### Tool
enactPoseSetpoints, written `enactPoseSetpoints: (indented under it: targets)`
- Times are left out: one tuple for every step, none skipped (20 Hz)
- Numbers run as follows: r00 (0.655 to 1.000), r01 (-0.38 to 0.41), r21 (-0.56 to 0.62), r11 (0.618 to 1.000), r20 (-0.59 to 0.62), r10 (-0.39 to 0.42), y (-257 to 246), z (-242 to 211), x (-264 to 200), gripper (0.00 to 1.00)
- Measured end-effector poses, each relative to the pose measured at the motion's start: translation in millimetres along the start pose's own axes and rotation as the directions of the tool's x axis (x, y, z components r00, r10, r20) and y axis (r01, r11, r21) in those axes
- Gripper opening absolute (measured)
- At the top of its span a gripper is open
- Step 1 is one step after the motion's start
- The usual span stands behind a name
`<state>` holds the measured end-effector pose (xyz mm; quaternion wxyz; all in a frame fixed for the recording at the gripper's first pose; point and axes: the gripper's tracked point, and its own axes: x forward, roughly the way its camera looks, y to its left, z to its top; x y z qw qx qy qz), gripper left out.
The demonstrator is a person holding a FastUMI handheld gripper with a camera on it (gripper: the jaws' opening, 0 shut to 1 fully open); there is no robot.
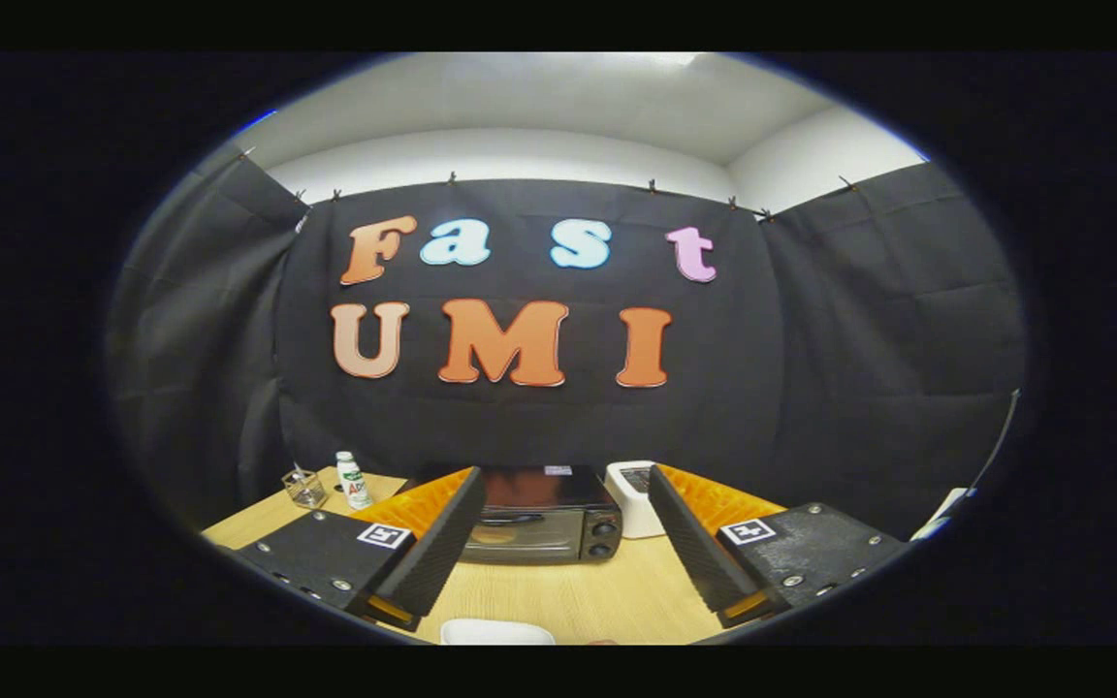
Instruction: Open the toaster oven, put the food inside, and close the toaster oven door.
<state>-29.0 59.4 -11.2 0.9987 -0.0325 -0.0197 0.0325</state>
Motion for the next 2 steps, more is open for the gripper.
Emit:
enactPoseSetpoints:
  targets:
    - [1.000, -0.005, 0.005, 1.000, -0.001, 0.005, 0.2, 0.1, -2.6, 1.00]
    - [1.000, -0.003, 0.002, 1.000, 0.006, 0.003, -3.1, 2.8, -3.9, 1.00]
